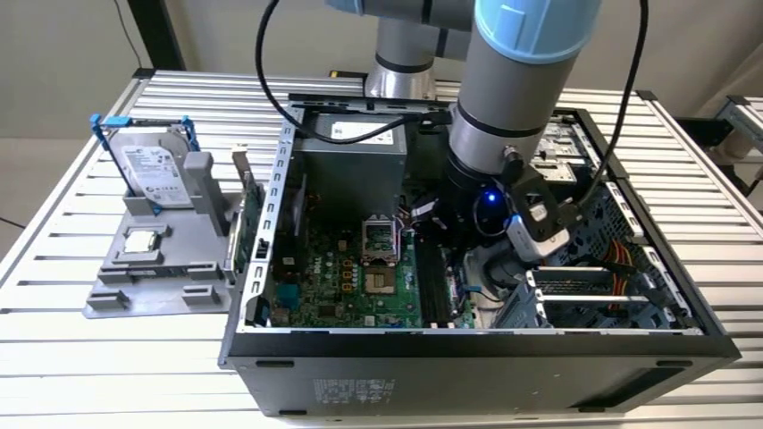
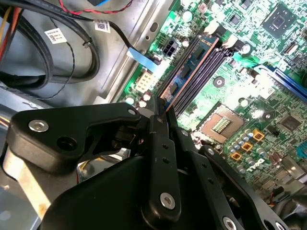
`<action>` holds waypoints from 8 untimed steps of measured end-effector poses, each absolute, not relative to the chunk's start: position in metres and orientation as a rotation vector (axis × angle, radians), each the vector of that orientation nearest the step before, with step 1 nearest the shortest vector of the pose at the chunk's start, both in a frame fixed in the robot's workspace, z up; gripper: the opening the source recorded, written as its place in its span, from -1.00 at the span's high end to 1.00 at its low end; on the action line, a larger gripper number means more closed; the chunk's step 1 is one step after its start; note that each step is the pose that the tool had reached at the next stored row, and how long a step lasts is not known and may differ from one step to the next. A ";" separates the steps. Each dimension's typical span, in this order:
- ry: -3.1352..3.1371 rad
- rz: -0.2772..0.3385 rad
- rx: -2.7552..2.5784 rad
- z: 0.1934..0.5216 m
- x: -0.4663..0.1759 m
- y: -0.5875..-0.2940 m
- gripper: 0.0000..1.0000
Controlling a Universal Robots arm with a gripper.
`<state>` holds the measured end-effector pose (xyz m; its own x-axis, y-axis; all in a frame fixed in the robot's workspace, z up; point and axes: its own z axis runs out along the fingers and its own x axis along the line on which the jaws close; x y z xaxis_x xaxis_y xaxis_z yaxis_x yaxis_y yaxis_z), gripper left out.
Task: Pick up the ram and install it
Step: 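Insert the ram into the slot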
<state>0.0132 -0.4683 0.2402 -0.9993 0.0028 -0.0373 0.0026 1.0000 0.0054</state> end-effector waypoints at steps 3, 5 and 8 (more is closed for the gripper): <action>3.104 0.002 0.004 0.236 0.013 -0.468 1.00; 3.104 -0.002 0.004 0.232 0.013 -0.468 1.00; 3.104 -0.007 0.004 0.227 0.013 -0.468 1.00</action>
